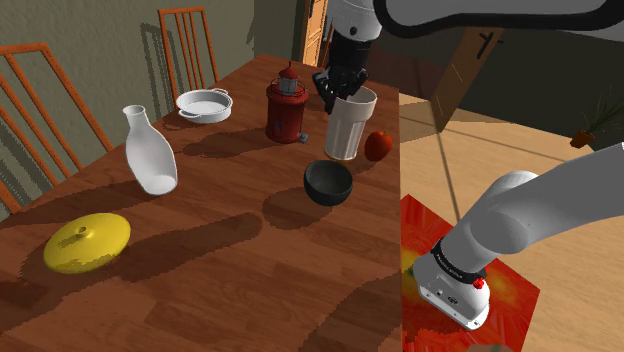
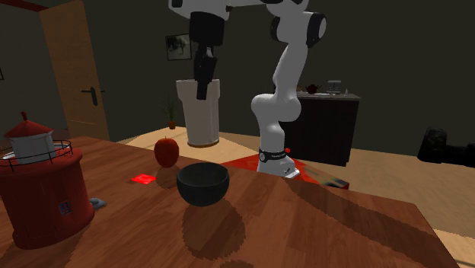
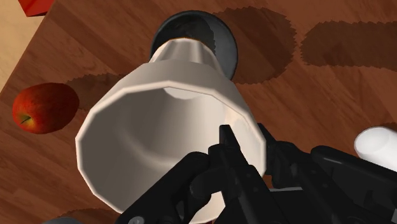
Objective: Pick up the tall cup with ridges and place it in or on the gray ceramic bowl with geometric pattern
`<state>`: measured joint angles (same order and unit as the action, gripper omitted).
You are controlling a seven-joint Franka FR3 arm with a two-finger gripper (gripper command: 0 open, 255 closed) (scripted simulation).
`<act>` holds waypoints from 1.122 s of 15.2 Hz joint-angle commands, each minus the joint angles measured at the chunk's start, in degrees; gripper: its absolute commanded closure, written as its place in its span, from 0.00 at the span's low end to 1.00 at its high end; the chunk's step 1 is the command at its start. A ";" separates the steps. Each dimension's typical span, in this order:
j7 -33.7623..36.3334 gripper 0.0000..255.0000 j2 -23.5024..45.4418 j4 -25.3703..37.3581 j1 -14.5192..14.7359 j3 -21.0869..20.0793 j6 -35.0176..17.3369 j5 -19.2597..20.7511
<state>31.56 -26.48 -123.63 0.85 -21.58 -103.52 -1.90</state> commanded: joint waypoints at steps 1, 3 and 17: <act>0.17 1.00 -0.18 -1.72 0.11 -0.16 -1.61 -0.11; 0.30 1.00 -0.20 -3.27 0.18 -0.31 -3.13 -0.18; 1.51 1.00 1.03 -12.49 0.42 -1.61 -13.50 -0.32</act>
<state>33.02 -25.40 -135.65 1.23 -23.14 -116.52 -2.19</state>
